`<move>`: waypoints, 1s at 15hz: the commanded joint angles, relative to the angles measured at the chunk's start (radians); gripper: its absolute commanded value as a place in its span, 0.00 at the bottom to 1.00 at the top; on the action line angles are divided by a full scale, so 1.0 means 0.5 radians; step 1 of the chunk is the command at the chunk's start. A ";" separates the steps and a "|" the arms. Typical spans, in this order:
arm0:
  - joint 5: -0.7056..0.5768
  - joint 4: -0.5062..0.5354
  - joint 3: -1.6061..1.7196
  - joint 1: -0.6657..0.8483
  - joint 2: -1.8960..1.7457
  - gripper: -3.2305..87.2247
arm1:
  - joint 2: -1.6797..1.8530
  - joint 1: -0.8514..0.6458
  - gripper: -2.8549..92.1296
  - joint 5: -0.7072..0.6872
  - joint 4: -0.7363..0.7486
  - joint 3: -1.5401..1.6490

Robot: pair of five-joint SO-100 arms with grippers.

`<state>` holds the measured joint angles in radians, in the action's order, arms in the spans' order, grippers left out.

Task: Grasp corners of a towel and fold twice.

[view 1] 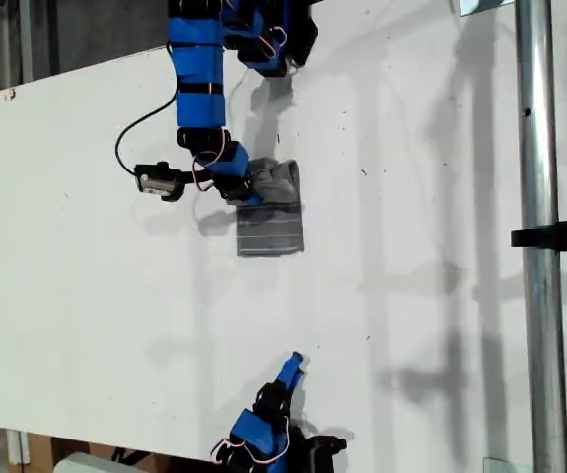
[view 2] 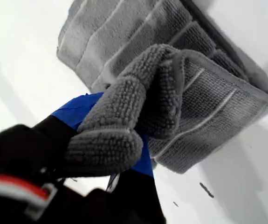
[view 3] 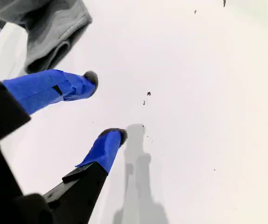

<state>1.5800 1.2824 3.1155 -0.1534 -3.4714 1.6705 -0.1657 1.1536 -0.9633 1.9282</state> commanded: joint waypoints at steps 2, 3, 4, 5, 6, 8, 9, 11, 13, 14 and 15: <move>0.006 0.015 -0.009 0.012 -0.015 0.24 | -0.463 0.006 0.32 -0.092 0.064 -0.617; 0.009 0.015 -0.009 0.012 -0.015 0.24 | -0.525 0.025 0.40 -0.114 -0.009 -0.776; 0.012 0.006 -0.009 0.015 -0.015 0.24 | -0.525 0.049 0.39 -0.132 -0.021 -0.871; 0.003 0.000 -0.003 0.021 -0.015 0.24 | -0.488 0.067 0.37 -0.141 0.015 -0.936; 0.009 0.000 0.003 0.028 -0.015 0.24 | -0.426 0.077 0.27 -0.141 0.064 -0.966; 0.034 0.009 0.006 0.046 -0.015 0.25 | -0.215 0.058 0.17 -0.141 0.037 -0.923; 0.031 0.009 0.006 0.046 -0.015 0.26 | -0.028 0.037 0.17 -0.135 -0.025 -0.801; 0.061 0.018 0.009 0.049 -0.015 0.25 | 0.457 -0.058 0.11 -0.064 -0.522 -0.436; -0.012 0.018 0.009 0.074 -0.015 0.25 | 1.233 -0.101 0.07 0.141 -0.638 0.426; -0.126 0.018 0.009 0.077 -0.015 0.25 | 1.611 -0.098 0.05 0.276 -0.647 0.862; -0.196 0.018 0.009 0.077 -0.015 0.25 | 1.924 -0.080 0.03 0.350 -0.617 1.224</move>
<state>1.5217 1.2824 3.1155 -0.1396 -3.4714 2.3777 -0.1979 1.2809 -1.2763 2.2979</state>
